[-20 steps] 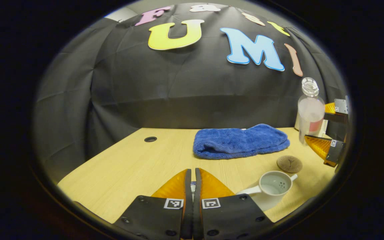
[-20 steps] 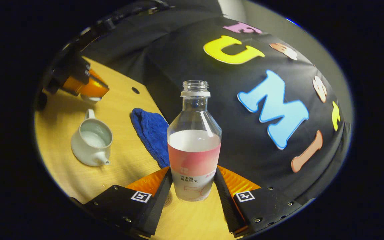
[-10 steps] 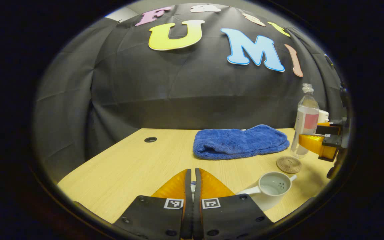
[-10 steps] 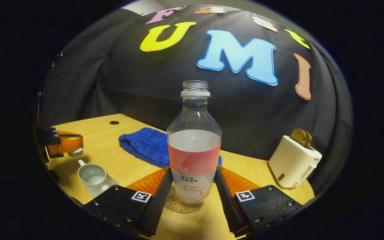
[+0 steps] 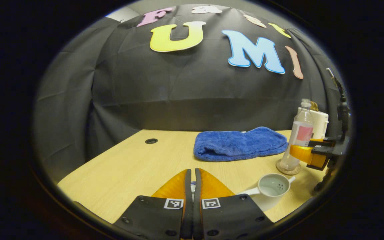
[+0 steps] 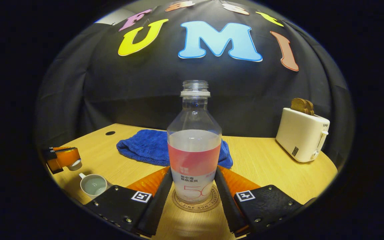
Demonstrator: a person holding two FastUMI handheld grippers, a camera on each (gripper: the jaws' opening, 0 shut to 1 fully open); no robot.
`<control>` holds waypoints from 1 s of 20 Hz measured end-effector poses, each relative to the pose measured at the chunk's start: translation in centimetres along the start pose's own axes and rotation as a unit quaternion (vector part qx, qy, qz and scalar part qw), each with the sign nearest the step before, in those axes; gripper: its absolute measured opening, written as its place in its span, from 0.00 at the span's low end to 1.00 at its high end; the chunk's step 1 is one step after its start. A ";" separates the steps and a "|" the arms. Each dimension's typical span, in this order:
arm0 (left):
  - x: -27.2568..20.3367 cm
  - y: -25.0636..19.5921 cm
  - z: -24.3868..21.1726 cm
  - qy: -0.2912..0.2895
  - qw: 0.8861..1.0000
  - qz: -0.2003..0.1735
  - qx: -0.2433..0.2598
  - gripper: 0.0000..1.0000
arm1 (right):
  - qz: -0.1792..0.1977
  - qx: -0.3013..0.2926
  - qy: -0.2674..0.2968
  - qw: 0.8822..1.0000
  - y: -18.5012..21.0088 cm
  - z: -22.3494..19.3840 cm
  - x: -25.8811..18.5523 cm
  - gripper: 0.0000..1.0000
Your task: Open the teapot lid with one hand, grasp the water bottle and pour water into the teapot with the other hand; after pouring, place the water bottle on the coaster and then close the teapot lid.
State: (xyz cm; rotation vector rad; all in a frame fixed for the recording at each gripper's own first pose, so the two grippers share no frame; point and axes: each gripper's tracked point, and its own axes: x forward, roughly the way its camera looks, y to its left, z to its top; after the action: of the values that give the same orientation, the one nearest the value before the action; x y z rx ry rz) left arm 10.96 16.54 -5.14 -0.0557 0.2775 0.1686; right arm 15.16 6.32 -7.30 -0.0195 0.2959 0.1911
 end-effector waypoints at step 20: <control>-0.5 -1.4 1.1 -0.020 0.999 -0.023 -0.013 0.07 | -0.004 0.001 -0.091 0.996 -1.0 2.5 -3.5 0.98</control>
State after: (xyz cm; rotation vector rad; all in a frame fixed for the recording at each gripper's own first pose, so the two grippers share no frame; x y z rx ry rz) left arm 11.07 15.16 -3.88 -0.0851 0.2340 0.1268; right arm 12.79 4.81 -3.93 -0.0016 0.1141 0.1824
